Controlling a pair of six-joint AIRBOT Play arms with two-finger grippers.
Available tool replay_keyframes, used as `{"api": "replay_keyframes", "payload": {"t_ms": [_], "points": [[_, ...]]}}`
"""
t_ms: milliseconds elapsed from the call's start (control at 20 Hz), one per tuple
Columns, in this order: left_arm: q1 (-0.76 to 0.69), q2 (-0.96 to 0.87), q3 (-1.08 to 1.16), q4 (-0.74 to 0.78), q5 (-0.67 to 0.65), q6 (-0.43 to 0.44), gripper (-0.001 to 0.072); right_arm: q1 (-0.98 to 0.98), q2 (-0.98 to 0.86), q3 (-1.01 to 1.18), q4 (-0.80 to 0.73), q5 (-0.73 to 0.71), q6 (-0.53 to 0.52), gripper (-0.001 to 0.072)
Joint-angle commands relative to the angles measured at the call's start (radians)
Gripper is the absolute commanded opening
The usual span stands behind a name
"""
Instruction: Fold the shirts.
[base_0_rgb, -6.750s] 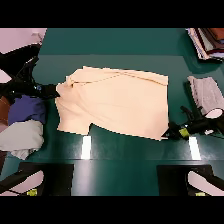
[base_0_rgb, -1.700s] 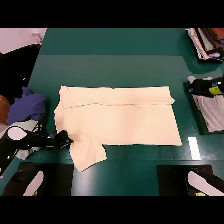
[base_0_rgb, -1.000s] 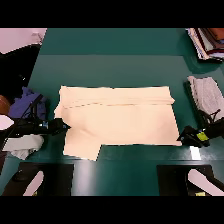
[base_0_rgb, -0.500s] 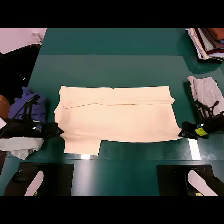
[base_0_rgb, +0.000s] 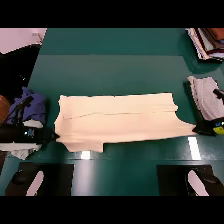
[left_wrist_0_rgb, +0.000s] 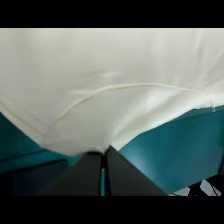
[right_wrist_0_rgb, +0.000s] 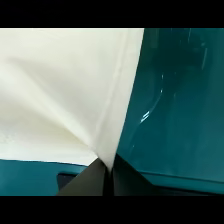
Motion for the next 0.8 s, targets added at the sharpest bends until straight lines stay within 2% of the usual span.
{"api": "replay_keyframes", "payload": {"t_ms": [0, 100, 200, 400, 550, 600, 650, 700, 750], "points": [[0.001, -0.129, 0.02, -0.003, 0.189, 0.068, 0.0026, 0.068, -0.125, 0.095, -0.005, -0.087, 0.0, 0.0015], [0.001, -0.266, 0.05, -0.003, 0.299, 0.105, 0.0027, 0.123, -0.262, 0.158, -0.003, -0.174, 0.0, 0.0015], [0.001, -0.417, 0.128, -0.002, 0.365, 0.136, 0.0027, 0.156, -0.417, 0.25, -0.003, -0.203, 0.001, 0.0015], [0.001, -0.68, 0.313, -0.005, 0.407, 0.171, 0.0027, 0.165, -0.637, 0.414, 0.084, -0.213, 0.001, 0.0016], [0.001, -0.794, 0.379, -0.022, 0.409, 0.178, 0.0028, 0.165, -0.751, 0.529, 0.129, -0.218, 0.001, 0.0018], [0.001, -0.811, 0.385, -0.025, 0.417, 0.177, 0.0032, 0.163, -0.783, 0.563, 0.149, -0.219, 0.0, 0.0074], [0.001, -0.814, 0.386, -0.026, 0.427, 0.177, 0.0268, 0.157, -0.809, 0.593, 0.175, -0.217, 0.0, 0.0262], [0.001, -0.814, 0.391, -0.026, 0.426, 0.176, 0.0545, 0.144, -0.829, 0.619, 0.208, -0.212, -0.001, 0.0379], [0.002, -0.813, 0.406, -0.023, 0.411, 0.175, 0.0612, 0.124, -0.841, 0.639, 0.249, -0.193, -0.021, 0.0389]]}}
